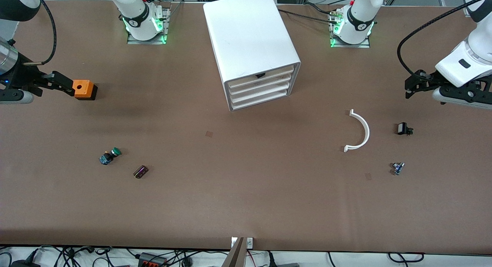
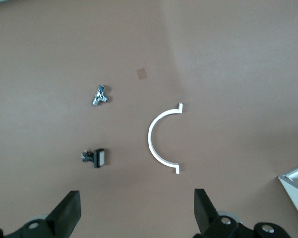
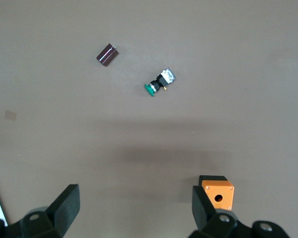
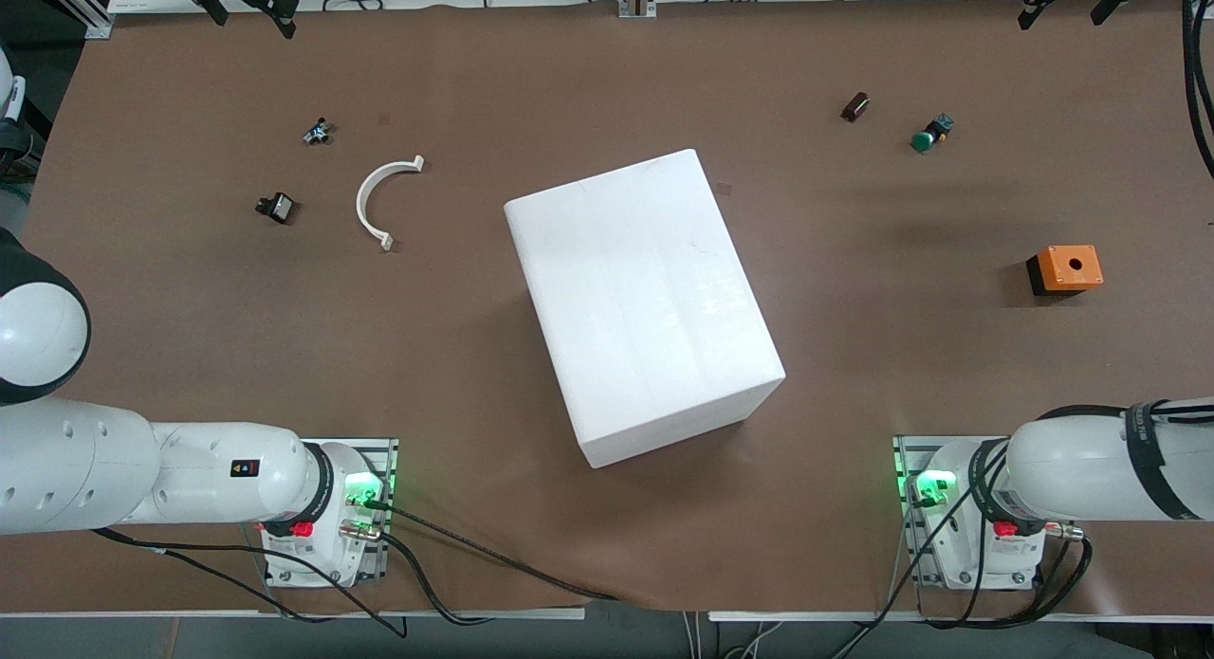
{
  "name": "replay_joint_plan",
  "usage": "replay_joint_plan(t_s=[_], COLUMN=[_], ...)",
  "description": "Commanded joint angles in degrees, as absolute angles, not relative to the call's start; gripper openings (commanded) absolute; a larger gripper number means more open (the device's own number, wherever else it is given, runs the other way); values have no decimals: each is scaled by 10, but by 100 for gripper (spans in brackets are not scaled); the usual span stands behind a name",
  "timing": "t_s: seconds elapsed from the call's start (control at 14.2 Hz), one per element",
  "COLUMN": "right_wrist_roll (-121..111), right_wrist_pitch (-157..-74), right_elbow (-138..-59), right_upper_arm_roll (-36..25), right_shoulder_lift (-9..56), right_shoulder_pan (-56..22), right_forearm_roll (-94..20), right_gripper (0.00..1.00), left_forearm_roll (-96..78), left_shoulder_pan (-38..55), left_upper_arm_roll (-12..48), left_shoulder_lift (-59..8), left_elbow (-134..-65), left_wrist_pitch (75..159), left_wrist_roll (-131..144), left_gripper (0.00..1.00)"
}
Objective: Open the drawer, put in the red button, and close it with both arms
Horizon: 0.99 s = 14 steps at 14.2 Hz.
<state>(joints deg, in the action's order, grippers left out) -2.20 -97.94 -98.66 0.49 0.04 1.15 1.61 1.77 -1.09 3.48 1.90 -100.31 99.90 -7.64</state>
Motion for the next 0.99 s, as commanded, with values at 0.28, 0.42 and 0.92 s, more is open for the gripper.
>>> replay_joint_plan(t_s=[0.28, 0.42, 0.92], right_wrist_roll=[-25, -29, -26], right_wrist_pitch=[-979, -977, -969], right_elbow=[-999, -999, -999], right_upper_arm_roll=[11, 11, 10], right_shoulder_lift=[-18, -19, -19], right_shoulder_pan=[17, 17, 18], right_forearm_roll=[18, 18, 19], right_gripper=[100, 100, 100], left_forearm_roll=[-8, -8, -6], left_shoulder_pan=[-7, -7, -7], left_upper_arm_roll=[29, 31, 33], left_shoulder_lift=[24, 17, 5], left_elbow=[-990, -975, -957], left_wrist_pitch=[976, 951, 947], left_wrist_roll=[-55, -56, -65], left_gripper=[100, 100, 100])
